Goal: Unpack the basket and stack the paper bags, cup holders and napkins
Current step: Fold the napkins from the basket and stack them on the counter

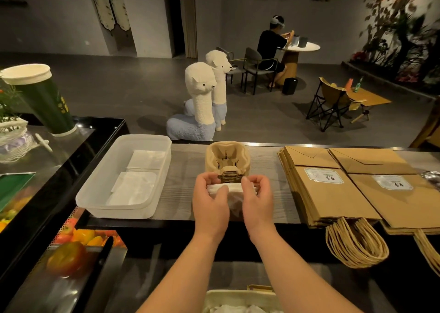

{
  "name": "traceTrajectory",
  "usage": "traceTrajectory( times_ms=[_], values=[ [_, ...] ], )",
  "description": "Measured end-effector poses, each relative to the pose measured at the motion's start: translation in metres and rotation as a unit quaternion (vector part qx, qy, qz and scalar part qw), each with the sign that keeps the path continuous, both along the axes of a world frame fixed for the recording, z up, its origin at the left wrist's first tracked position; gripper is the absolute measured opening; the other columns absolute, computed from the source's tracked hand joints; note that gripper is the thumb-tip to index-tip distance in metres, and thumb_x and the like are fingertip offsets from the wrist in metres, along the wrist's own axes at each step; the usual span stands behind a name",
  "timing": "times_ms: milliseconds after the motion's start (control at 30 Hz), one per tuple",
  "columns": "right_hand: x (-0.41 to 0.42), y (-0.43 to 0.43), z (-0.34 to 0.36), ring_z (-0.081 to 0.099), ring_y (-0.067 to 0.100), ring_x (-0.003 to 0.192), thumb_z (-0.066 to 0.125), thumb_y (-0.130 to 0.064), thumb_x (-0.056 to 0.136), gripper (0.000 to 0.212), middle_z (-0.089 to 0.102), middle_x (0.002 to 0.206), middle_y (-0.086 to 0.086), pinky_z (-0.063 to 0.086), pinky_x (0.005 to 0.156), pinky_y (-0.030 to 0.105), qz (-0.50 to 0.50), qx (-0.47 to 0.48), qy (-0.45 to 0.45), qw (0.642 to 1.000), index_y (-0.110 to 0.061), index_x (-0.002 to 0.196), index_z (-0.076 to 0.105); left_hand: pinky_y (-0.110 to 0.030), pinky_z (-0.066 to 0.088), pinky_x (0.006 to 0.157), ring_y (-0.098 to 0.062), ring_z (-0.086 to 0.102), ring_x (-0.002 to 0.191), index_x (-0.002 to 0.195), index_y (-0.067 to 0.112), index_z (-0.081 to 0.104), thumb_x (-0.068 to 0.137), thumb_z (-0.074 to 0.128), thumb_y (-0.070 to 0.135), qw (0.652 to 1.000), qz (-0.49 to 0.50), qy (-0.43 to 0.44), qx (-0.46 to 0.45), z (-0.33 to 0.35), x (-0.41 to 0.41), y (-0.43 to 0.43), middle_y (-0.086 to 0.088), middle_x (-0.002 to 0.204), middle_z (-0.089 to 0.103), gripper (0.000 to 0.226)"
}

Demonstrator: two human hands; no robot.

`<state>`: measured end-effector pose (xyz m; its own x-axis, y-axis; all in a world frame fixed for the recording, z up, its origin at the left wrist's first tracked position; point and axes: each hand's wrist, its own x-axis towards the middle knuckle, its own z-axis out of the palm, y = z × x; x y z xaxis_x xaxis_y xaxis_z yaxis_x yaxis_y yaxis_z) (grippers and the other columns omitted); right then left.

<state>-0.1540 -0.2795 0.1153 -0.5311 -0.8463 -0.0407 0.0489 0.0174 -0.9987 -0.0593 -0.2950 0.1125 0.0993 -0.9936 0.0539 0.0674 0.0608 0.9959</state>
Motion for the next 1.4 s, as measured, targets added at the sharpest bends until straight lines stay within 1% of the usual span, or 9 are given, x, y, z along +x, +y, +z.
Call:
traceTrajectory(
  times_ms=[367,467,567,667,867,967,1100,1233,1400],
  values=[
    [0.001,-0.003,0.003,0.062,0.017,0.089,0.056,-0.018,0.1,0.003,0.062,0.097,0.001,0.054,0.067,0.023,-0.027,-0.007,0.046,0.999,-0.02,0.102,0.056,-0.017,0.051,0.069,-0.008,0.063,0.087,0.097,0.029,0.055,0.099,0.06,0.015,0.994,0.104,-0.04,-0.02,0.003,-0.015,-0.002,0.007,0.097,0.064,0.015],
    [-0.01,0.007,0.005,0.065,0.023,0.097,0.059,-0.008,0.097,0.026,0.06,0.112,0.008,0.06,0.071,0.027,0.096,-0.026,-0.038,0.994,-0.02,0.118,0.05,-0.026,0.057,0.071,-0.012,0.065,0.091,0.098,0.031,0.055,0.098,0.06,0.015,0.995,0.094,-0.035,-0.007,0.0,-0.014,-0.003,0.005,0.1,0.065,0.017],
    [-0.022,0.012,0.006,0.063,0.021,0.104,0.062,0.009,0.086,0.056,0.056,0.119,0.002,0.063,0.079,0.037,0.162,0.014,0.049,0.985,-0.033,0.119,0.044,-0.02,0.052,0.068,-0.015,0.065,0.093,0.098,0.03,0.056,0.098,0.061,0.015,0.996,0.086,-0.031,-0.008,0.001,-0.012,-0.004,0.004,0.1,0.065,0.016],
    [-0.029,0.013,0.013,0.061,0.01,0.099,0.057,0.012,0.087,0.055,0.059,0.112,-0.003,0.056,0.072,0.02,0.131,0.036,0.103,0.985,-0.031,0.119,0.045,-0.023,0.051,0.073,-0.016,0.062,0.096,0.102,0.029,0.059,0.097,0.064,0.019,0.999,0.039,-0.028,-0.011,0.002,-0.006,-0.003,0.004,0.103,0.063,0.012],
    [-0.049,0.023,0.032,0.066,0.009,0.1,0.065,0.006,0.087,0.049,0.068,0.105,-0.006,0.057,0.084,0.027,0.167,-0.009,0.166,0.972,-0.03,0.117,0.051,-0.024,0.056,0.08,-0.006,0.062,0.095,0.123,0.039,0.058,0.075,0.082,0.04,0.976,-0.153,-0.149,-0.041,0.013,0.021,0.006,0.014,0.11,0.061,0.053],
    [-0.054,0.027,0.052,0.067,0.006,0.093,0.067,0.008,0.083,0.053,0.071,0.094,-0.006,0.054,0.08,0.02,0.207,-0.047,0.206,0.955,-0.031,0.116,0.053,-0.022,0.056,0.076,-0.003,0.065,0.088,0.118,0.04,0.065,0.081,0.082,0.031,0.954,-0.237,-0.181,-0.037,0.029,0.024,0.009,0.017,0.099,0.069,0.041],
    [-0.053,0.032,0.067,0.067,0.007,0.095,0.078,0.006,0.079,0.059,0.069,0.105,-0.003,0.056,0.082,0.023,0.185,-0.081,0.166,0.965,-0.027,0.122,0.055,-0.042,0.059,0.089,-0.022,0.071,0.1,0.107,0.034,0.075,0.09,0.076,0.021,0.964,-0.251,-0.084,-0.002,0.039,0.019,0.013,0.004,0.1,0.077,0.021],
    [-0.038,0.048,0.047,0.069,0.016,0.107,0.085,-0.017,0.074,0.067,0.07,0.118,0.001,0.058,0.094,0.039,0.181,-0.012,-0.053,0.982,-0.03,0.13,0.052,-0.048,0.06,0.088,-0.034,0.072,0.107,0.118,0.018,0.07,0.094,0.069,0.007,0.967,-0.184,0.152,0.094,0.038,0.012,0.022,-0.012,0.112,0.077,0.027],
    [-0.027,0.045,0.032,0.071,0.015,0.1,0.073,-0.003,0.087,0.042,0.071,0.111,0.0,0.063,0.083,0.036,0.136,0.014,0.01,0.991,-0.028,0.117,0.058,-0.034,0.059,0.076,-0.029,0.073,0.104,0.127,0.013,0.065,0.088,0.07,0.006,0.956,-0.169,0.218,0.1,0.027,0.018,0.021,-0.012,0.115,0.075,0.039]
  ],
)
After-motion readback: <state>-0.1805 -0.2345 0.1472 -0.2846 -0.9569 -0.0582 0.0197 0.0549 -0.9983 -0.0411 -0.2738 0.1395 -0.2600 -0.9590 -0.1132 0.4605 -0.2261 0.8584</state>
